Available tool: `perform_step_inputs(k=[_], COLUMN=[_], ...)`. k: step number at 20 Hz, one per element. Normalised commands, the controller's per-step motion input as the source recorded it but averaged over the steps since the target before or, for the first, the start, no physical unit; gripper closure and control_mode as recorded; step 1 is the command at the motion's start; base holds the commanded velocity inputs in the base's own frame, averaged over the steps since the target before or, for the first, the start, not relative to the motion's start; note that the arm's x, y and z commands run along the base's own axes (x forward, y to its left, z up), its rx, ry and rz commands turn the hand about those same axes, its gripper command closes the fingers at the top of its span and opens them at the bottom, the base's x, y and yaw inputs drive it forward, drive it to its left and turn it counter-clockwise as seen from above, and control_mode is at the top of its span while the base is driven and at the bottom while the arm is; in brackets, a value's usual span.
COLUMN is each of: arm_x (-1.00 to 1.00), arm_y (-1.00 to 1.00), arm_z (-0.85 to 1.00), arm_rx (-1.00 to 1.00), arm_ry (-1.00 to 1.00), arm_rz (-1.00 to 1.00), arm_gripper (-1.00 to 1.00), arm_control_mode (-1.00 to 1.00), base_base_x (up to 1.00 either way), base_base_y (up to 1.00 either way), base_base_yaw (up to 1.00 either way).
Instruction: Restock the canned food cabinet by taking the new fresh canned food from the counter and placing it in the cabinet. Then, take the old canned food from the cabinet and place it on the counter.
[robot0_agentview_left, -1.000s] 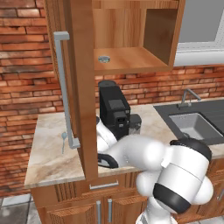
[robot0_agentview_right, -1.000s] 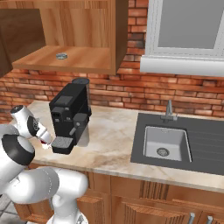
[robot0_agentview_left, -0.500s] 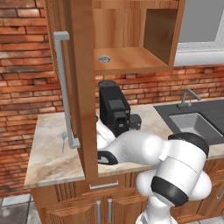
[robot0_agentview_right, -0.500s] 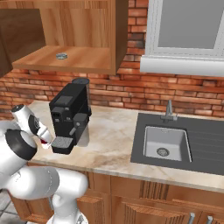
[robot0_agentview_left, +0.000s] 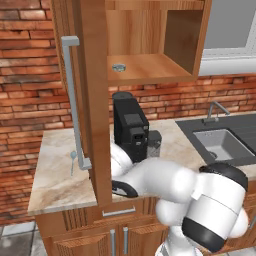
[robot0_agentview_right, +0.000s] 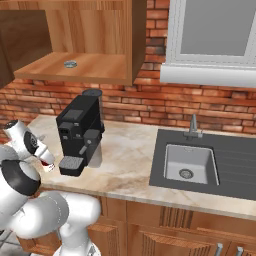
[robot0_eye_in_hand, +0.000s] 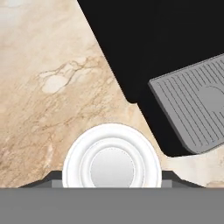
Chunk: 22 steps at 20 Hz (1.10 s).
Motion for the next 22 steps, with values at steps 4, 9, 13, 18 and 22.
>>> perform_step_inputs(k=[4,9,13,18,22], arm_x=[-0.99,-0.88,-0.76,-0.6,-0.37], arm_y=[-0.1,-0.28,-0.29,-0.29,-0.29], arm_z=[0.48,0.76,0.99,1.0,1.0], arm_rx=[0.03,0.09,0.12,0.06,0.0], arm_ry=[-0.28,-0.39,-0.49,-0.47,-0.3], arm_rz=[0.0,0.03,0.0,0.0,0.0], arm_gripper=[1.0,1.0,1.0,1.0,1.0], arm_control_mode=[-1.0,-1.0,-1.0,-1.0,-1.0], base_base_x=[0.0,0.0,0.0,0.0,0.0], base_base_y=[0.0,0.0,0.0,0.0,0.0], base_base_yaw=[0.0,0.0,0.0,0.0,0.0])
